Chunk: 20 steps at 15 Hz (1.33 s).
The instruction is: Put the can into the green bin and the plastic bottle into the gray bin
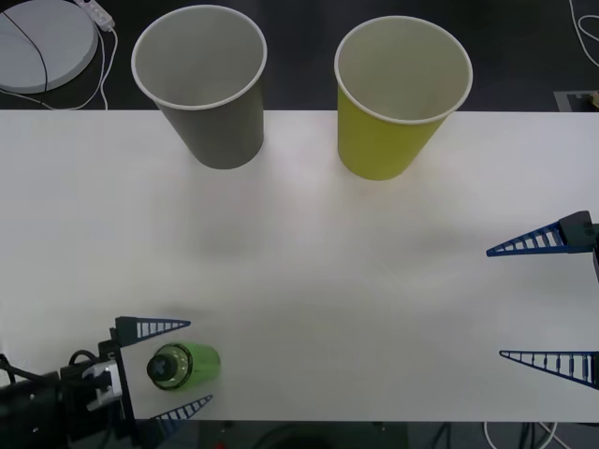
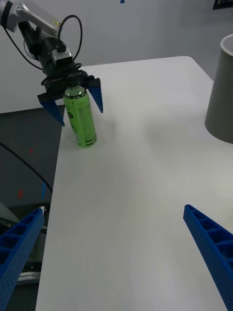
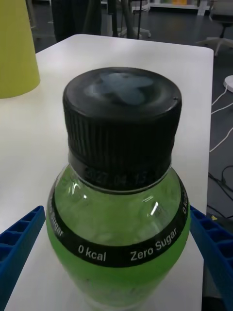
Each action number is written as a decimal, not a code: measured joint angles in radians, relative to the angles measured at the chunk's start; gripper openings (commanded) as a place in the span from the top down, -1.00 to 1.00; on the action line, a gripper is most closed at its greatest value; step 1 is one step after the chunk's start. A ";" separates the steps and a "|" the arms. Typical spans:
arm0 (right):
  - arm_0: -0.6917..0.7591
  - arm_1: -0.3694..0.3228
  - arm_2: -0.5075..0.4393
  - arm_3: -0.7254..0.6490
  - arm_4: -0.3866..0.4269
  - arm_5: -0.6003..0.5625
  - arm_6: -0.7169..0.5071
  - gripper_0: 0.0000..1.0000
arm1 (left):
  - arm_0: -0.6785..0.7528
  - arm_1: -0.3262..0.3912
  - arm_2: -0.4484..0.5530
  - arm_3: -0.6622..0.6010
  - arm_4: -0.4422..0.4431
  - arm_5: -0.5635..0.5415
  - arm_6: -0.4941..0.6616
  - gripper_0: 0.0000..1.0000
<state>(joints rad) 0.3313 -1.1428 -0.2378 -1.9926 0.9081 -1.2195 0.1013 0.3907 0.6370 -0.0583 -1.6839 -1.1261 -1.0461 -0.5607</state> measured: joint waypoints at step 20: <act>0.000 0.000 0.000 0.000 0.000 0.000 0.000 -1.00 | 0.006 -0.017 -0.015 -0.006 0.025 0.000 0.017 1.00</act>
<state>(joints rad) 0.3313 -1.1428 -0.2378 -1.9926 0.9081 -1.2195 0.1012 0.3967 0.6197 -0.0736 -1.6902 -1.1012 -1.0461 -0.5433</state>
